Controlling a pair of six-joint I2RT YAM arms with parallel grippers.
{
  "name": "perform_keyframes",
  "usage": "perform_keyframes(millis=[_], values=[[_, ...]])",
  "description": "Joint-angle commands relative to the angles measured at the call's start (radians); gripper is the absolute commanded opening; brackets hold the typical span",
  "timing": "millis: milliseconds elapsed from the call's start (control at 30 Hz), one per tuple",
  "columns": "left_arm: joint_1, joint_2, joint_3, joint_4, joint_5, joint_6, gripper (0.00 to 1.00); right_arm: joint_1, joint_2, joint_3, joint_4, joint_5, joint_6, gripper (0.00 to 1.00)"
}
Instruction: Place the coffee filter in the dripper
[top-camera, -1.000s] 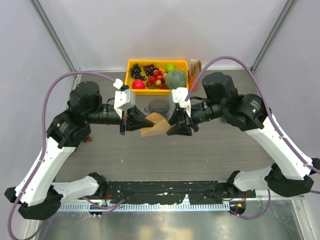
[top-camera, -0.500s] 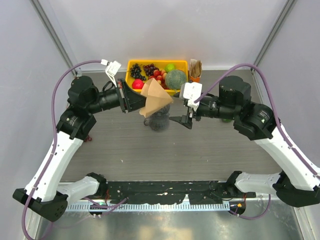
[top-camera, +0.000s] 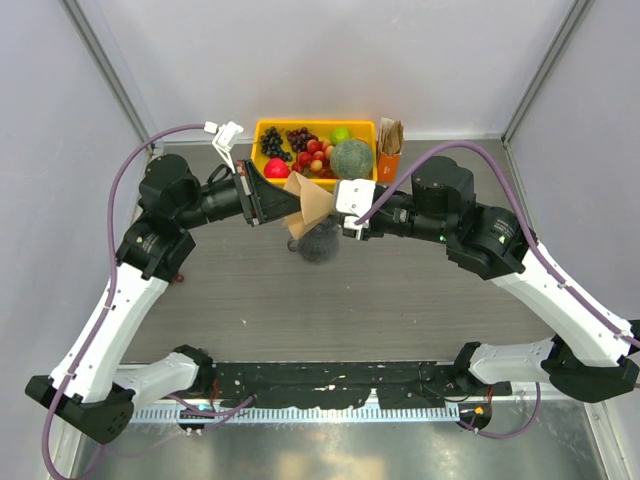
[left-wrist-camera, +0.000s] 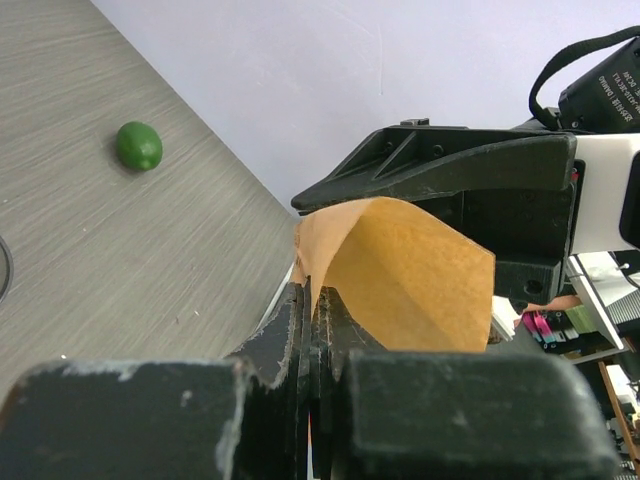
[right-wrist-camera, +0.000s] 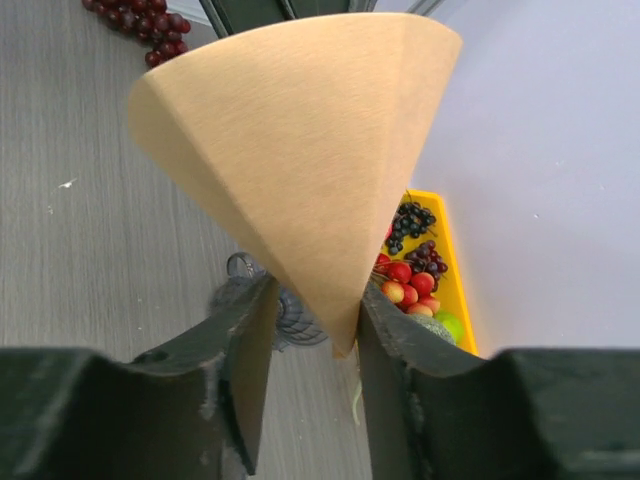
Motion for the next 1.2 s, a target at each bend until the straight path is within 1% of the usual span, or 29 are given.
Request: perform_keyframes(millis=[0,33,67,133,200,233,267,300,333,367,467,533,600,867,1000,1067,1133,1167], values=[[-0.005,-0.025,-0.003,0.038,-0.003,0.018,0.00,0.005,-0.003,0.032,0.029,0.033,-0.029,0.39],[-0.005,-0.027,-0.003,0.038,-0.002,0.024,0.00,0.004,-0.004,0.027,0.027,0.035,-0.032,0.39],[-0.005,-0.028,-0.003,0.033,-0.002,0.027,0.00,0.005,-0.009,0.027,0.021,0.037,-0.034,0.34],[-0.007,-0.031,-0.002,0.030,0.009,0.024,0.00,0.005,-0.012,0.027,0.007,0.040,-0.046,0.31],[-0.004,-0.033,-0.011,0.026,0.012,0.013,0.00,0.005,-0.015,0.029,-0.002,0.043,-0.048,0.31],[0.002,-0.034,-0.018,0.030,0.014,-0.002,0.00,0.005,-0.018,0.030,-0.008,0.043,-0.048,0.33],[0.007,-0.031,-0.028,0.039,0.021,-0.019,0.00,0.007,-0.022,0.030,-0.010,0.043,-0.046,0.45],[0.013,-0.031,-0.035,0.065,0.037,-0.046,0.00,0.005,-0.027,0.029,-0.011,0.044,-0.046,0.63],[0.015,-0.030,-0.041,0.090,0.049,-0.066,0.00,0.005,-0.029,0.027,-0.013,0.043,-0.051,0.70],[0.015,-0.027,-0.041,0.102,0.054,-0.080,0.00,0.005,-0.030,0.024,-0.016,0.044,-0.051,0.74],[0.015,-0.015,-0.043,0.131,0.080,-0.106,0.00,0.005,-0.026,0.024,-0.025,0.023,-0.064,0.74],[0.013,-0.013,-0.044,0.134,0.092,-0.102,0.00,0.005,-0.021,0.030,-0.022,0.011,-0.065,0.73],[0.009,-0.010,-0.045,0.139,0.106,-0.094,0.00,0.005,-0.009,0.046,-0.024,0.001,-0.058,0.68],[-0.007,-0.030,-0.049,0.108,0.100,-0.030,0.00,0.005,0.002,0.070,-0.044,-0.025,-0.055,0.46],[-0.007,-0.030,-0.045,0.108,0.092,-0.010,0.01,0.005,0.000,0.070,-0.057,-0.042,-0.060,0.39],[-0.007,-0.030,-0.041,0.108,0.087,-0.001,0.06,0.007,-0.001,0.070,-0.060,-0.049,-0.068,0.37],[-0.007,-0.028,-0.034,0.108,0.089,0.006,0.08,0.007,-0.001,0.066,-0.062,-0.051,-0.069,0.37],[-0.007,-0.028,-0.032,0.110,0.092,0.004,0.10,0.007,-0.001,0.066,-0.062,-0.049,-0.068,0.37]])
